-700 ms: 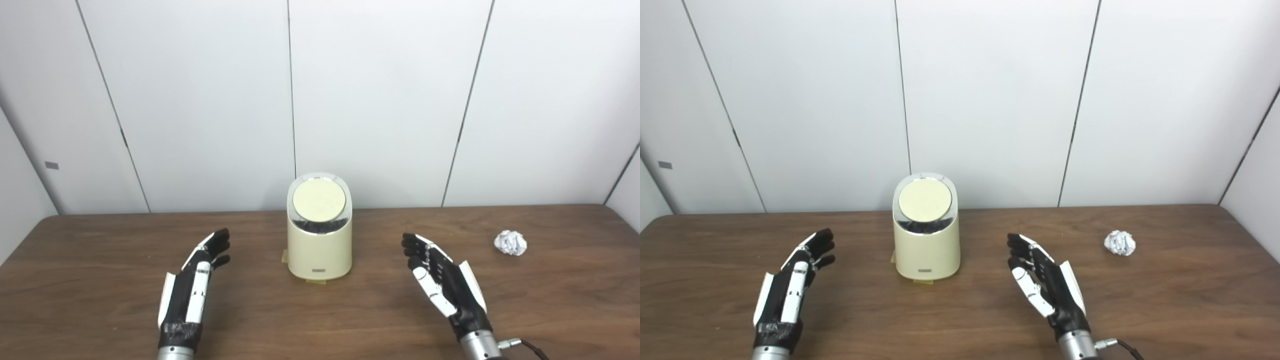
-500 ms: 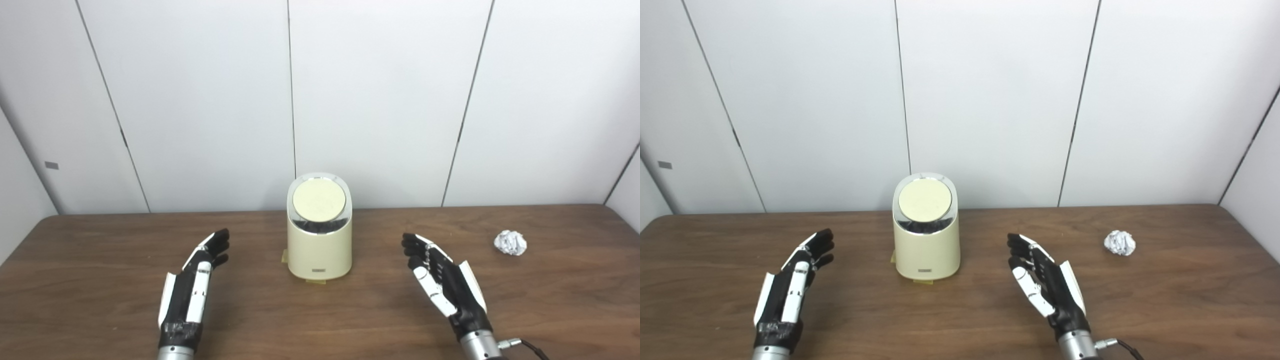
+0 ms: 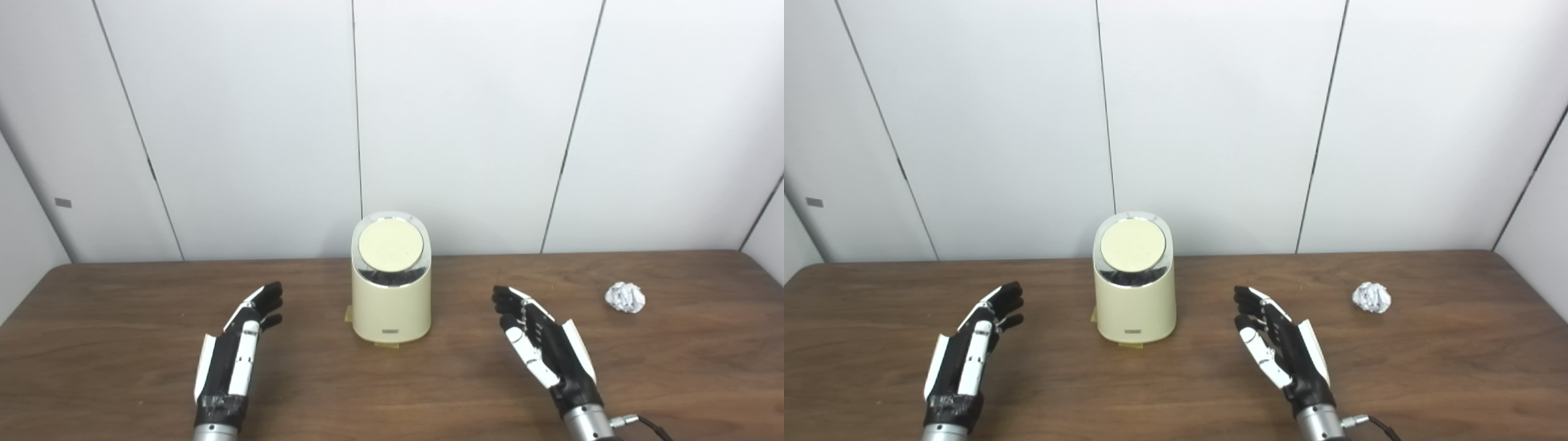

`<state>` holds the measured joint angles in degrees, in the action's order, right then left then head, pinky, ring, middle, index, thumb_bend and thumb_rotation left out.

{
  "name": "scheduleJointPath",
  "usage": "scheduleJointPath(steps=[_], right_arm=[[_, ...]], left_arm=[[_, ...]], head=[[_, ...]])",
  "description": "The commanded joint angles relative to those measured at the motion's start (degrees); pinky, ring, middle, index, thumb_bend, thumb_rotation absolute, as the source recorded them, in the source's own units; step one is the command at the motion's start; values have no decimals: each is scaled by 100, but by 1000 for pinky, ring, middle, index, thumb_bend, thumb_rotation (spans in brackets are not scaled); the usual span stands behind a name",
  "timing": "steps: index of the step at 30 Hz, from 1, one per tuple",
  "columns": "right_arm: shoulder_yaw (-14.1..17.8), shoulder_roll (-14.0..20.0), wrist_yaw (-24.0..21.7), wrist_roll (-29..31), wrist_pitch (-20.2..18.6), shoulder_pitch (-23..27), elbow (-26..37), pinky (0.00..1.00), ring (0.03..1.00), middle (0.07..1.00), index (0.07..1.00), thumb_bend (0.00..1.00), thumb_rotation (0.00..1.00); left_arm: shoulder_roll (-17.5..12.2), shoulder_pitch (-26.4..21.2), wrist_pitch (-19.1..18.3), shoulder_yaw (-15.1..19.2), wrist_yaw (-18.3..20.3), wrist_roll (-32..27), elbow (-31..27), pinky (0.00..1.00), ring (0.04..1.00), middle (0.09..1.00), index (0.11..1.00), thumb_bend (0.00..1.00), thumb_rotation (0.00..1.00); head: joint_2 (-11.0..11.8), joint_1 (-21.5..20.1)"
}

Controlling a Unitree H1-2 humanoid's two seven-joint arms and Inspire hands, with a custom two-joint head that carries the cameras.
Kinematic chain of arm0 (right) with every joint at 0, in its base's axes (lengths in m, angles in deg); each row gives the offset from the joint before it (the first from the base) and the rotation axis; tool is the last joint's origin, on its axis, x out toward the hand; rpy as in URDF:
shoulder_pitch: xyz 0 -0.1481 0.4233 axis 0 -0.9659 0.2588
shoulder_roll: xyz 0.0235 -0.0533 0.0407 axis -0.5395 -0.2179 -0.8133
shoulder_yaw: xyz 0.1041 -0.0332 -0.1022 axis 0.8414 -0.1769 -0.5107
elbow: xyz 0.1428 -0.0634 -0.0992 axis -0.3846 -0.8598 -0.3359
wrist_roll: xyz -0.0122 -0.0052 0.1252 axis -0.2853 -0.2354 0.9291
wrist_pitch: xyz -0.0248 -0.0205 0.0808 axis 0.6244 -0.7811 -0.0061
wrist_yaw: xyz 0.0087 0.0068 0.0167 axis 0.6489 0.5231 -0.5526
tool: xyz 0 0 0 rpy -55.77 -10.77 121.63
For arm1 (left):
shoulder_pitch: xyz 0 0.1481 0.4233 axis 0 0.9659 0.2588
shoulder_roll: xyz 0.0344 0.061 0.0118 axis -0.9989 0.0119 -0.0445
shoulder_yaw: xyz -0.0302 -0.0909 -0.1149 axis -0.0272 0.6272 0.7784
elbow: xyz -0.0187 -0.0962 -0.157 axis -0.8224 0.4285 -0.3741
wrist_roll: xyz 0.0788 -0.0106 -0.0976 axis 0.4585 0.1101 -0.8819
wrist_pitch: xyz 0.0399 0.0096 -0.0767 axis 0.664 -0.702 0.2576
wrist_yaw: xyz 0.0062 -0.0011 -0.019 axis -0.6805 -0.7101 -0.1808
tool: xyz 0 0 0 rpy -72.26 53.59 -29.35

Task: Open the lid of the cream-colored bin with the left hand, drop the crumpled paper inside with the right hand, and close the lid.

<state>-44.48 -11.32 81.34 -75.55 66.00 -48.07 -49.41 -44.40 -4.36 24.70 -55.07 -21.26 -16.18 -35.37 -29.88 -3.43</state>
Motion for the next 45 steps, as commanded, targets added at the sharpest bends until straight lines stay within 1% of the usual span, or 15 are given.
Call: scheduleJointPath(steps=[1, 2, 3, 4, 5, 7, 11, 15, 17, 24, 28, 31, 33, 40, 45], right_arm=[[-43, -37, 23, -84, 39, -97, -65, 745, 811, 814, 812, 214, 806], [-51, -24, 35, -121, 55, -91, -86, 746, 813, 815, 812, 214, 814], [-55, -14, 37, -140, 64, -88, -100, 746, 812, 814, 811, 212, 817], [-56, -9, 38, -151, 70, -85, -110, 749, 814, 814, 811, 210, 817], [-54, -6, 33, -144, 80, -85, -127, 750, 814, 814, 811, 210, 815], [-47, -11, 30, -118, 101, -83, -160, 754, 816, 818, 813, 214, 811], [-51, -29, 60, -121, 177, -64, -236, 742, 812, 818, 811, 212, 803], [-50, -61, 69, -109, 148, -63, -233, 743, 814, 821, 813, 219, 800], [-54, -72, 87, -129, 169, -61, -237, 736, 810, 818, 812, 213, 796], [-65, -103, 125, -190, 136, -87, -164, 732, 808, 816, 812, 208, 800], [-59, -107, 140, -217, 139, -85, -158, 731, 804, 812, 809, 214, 805], [-64, -99, 139, -241, 154, -85, -158, 736, 805, 812, 811, 217, 825], [-61, -102, 138, -251, 123, -93, -134, 731, 804, 811, 811, 215, 835], [-34, -113, 131, -196, 135, -106, -127, 735, 805, 811, 808, 222, 819], [-19, -114, 106, -152, 122, -123, -97, 740, 809, 814, 810, 213, 807]], left_arm=[[-46, -268, -247, 17, -156, 368, -411, 799, 867, 865, 863, 259, 560], [-44, -336, -426, 12, -181, 479, -556, 805, 873, 868, 866, 290, 516], [-36, -416, -609, 1, -219, 626, -695, 827, 887, 877, 879, 385, 515], [-29, -467, -741, -8, -248, 736, -790, 830, 889, 880, 884, 522, 548], [-41, -580, -986, -34, -230, 859, -954, 831, 889, 881, 886, 568, 560], [-63, -745, -1338, -63, -155, 944, -1173, 865, 919, 918, 920, 776, 623], [-139, -1255, -1925, -124, -18, 1098, -1411, 871, 934, 940, 948, 953, 679], [-181, -1793, -2531, -200, 219, 1041, -1550, 876, 959, 974, 991, 995, 637], [-200, -2012, -2830, -264, 310, 1095, -1593, 919, 989, 994, 999, 1000, 583], [-338, -2486, -3454, -833, 657, 1494, -1585, 993, 1000, 1000, 1000, 1000, 487], [-420, -2739, -3726, -1331, 563, 2397, -1405, 873, 1000, 1000, 1000, 1000, 413], [-476, -2918, -3531, -1645, 291, 3046, -1012, 967, 1000, 1000, 989, 1000, 354], [-471, -3006, -3401, -1710, 158, 3227, -745, 994, 1000, 1000, 982, 1000, 297], [-391, -3177, -3156, -1659, -51, 3245, -131, 1000, 1000, 1000, 974, 1000, 259], [-354, -3229, -2978, -1604, -190, 3226, 161, 1000, 1000, 1000, 964, 1000, 281]], head=[[-2, 3], [12, 8], [19, 12], [25, 12], [29, 10], [28, 4], [29, -3], [25, -16], [28, -24], [9, -50], [14, -42], [25, -55], [25, -61], [17, -70], [13, -75]])
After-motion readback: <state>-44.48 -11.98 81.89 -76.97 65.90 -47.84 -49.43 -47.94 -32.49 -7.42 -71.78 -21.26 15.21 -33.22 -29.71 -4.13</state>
